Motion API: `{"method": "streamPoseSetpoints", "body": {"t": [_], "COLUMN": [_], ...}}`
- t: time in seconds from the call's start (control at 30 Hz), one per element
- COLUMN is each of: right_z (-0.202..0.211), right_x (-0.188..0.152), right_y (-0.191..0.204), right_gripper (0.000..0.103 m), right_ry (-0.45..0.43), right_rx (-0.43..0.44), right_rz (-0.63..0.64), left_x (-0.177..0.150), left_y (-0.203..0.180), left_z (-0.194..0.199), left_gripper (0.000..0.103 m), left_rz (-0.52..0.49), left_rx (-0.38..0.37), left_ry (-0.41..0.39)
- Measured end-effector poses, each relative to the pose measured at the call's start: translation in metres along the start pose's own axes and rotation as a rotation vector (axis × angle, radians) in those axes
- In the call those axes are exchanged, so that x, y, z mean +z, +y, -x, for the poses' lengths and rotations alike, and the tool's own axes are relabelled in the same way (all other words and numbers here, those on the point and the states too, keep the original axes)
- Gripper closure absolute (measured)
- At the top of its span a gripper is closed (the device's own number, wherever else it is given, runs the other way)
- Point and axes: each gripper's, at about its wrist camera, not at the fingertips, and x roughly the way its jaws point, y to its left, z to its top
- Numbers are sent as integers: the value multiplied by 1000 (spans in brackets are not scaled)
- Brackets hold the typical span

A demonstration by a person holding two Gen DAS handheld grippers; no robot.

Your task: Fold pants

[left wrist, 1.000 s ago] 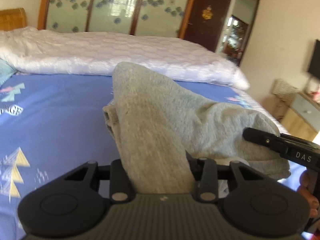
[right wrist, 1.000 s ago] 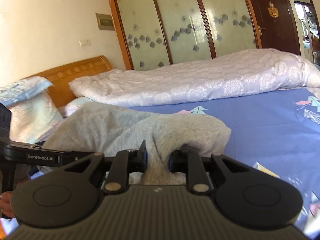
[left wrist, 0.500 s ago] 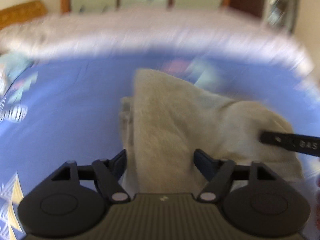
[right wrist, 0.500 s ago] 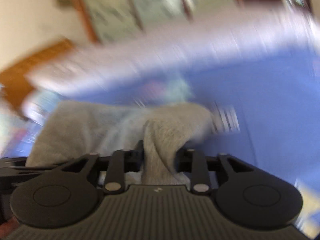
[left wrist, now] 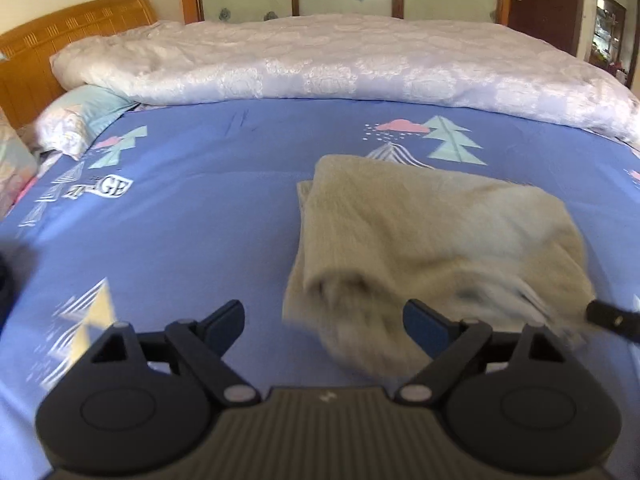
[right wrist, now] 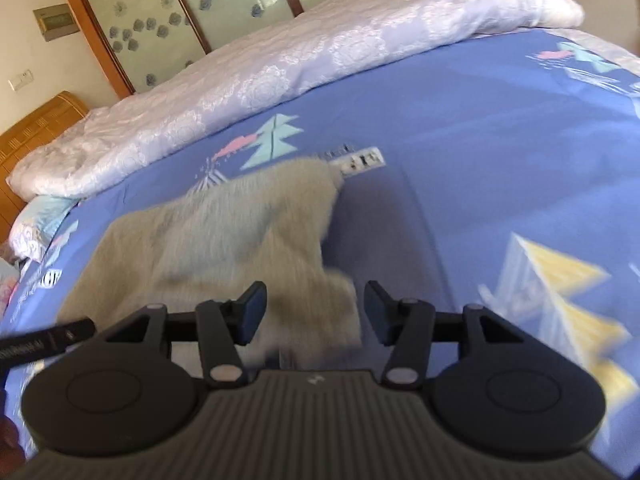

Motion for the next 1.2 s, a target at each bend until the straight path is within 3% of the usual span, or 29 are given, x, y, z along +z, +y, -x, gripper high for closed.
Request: {"method": "streamPoseSetpoints", "body": {"t": [0.37, 0.57, 0.73, 0.83, 1.2], "right_z": [129, 178, 204, 214, 231], "right_x": [-73, -94, -114, -123, -149], "right_y": [16, 27, 28, 26, 42], "right_gripper": [46, 36, 30, 30, 29], "right_ry": [55, 12, 24, 41, 93], "right_rx": [42, 28, 36, 58, 111], "right_rz": [-70, -48, -60, -99, -117], "left_x": [-88, -125, -147, -157, -184], "left_y": [1, 12, 16, 19, 22], "left_z": [147, 200, 224, 234, 246], "left_gripper": [11, 8, 5, 1, 0], "left_rz": [-27, 9, 12, 20, 24], "left_rx": [-22, -55, -74, -87, -75], "left_ry": [-12, -8, 1, 10, 55]}}
